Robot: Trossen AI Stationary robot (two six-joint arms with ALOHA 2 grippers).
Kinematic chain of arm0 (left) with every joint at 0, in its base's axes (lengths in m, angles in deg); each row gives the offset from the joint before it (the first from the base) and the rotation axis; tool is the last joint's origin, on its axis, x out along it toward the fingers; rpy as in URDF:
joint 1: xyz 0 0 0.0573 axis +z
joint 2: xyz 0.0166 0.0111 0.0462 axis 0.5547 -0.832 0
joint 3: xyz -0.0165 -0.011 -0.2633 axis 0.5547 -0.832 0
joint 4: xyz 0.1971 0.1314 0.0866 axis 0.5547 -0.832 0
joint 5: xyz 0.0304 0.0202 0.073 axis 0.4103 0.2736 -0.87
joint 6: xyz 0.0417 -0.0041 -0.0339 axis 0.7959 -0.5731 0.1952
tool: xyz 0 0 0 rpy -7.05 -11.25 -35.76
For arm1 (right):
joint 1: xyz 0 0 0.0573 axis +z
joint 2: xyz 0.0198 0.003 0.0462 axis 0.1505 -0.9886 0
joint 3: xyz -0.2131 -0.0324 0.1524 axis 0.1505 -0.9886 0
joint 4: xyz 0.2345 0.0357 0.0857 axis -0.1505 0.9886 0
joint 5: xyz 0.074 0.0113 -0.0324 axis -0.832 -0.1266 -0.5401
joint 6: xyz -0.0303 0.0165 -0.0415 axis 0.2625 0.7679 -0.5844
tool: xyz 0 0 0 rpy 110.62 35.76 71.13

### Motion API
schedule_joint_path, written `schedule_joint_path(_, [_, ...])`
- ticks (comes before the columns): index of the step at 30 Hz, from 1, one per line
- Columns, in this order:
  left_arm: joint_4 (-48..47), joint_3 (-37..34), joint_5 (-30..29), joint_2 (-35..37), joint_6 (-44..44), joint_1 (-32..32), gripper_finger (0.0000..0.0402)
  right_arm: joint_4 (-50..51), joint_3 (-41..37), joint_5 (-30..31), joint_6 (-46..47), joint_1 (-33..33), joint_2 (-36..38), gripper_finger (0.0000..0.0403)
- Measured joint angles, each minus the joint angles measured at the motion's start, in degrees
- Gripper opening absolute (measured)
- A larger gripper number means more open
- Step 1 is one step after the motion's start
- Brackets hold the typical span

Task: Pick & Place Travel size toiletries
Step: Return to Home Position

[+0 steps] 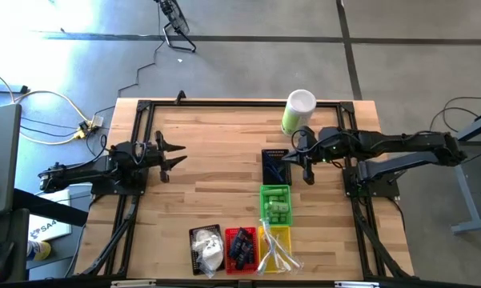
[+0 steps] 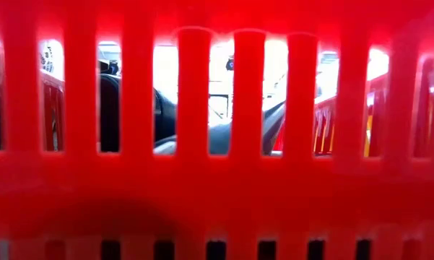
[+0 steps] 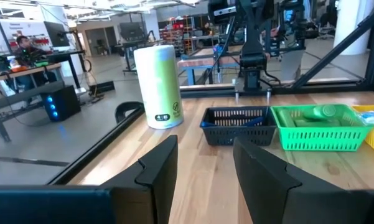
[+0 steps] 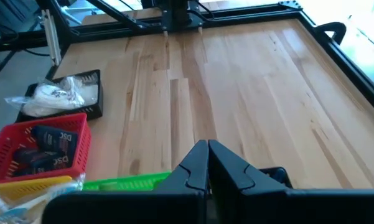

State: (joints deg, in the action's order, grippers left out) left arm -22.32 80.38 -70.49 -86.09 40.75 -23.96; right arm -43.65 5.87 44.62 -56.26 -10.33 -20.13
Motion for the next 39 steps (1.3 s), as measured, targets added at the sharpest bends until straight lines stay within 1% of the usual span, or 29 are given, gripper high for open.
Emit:
schedule_joint_path(6, [0.09,-0.11,0.07,0.0,-0.44,0.0,0.0152,4.5,0.0,2.76,-0.4,-0.42,3.82,0.0004])
schedule_joint_path(13, [0.17,-0.16,0.21,0.0,-0.46,-0.01,0.0152,10.32,0.0,0.91,-3.12,-2.57,10.29,0.0004])
schedule_joint_path(17, [0.17,-0.2,0.21,0.0,-0.48,0.01,0.0152,11.08,-0.94,1.02,-3.5,-4.17,13.63,0.0003])
schedule_joint_path(23, [0.2,-0.22,0.19,0.0,-0.48,0.01,0.0152,11.51,-5.77,1.6,-2.71,-5.45,21.99,0.0003])
schedule_joint_path(27, [0.2,-0.24,0.19,0.0,-0.48,0.01,0.0152,10.53,-9.56,1.67,-0.19,-5.51,28.33,0.0003])
schedule_joint_path(31, [0.21,-0.24,0.19,0.0,-0.48,0.01,0.0152,9.06,-12.95,3.15,1.31,-5.51,34.38,0.0003])
schedule_joint_path(34, [0.22,-0.24,0.19,0.0,-0.5,-0.02,0.0152,8.91,-14.84,4.59,1.56,-5.51,38.35,0.0002])
schedule_joint_path(39, [0.21,-0.24,0.19,0.0,-0.5,0.0,0.0152,8.4,-17.54,4.46,2.24,-5.51,44.45,0.0002])
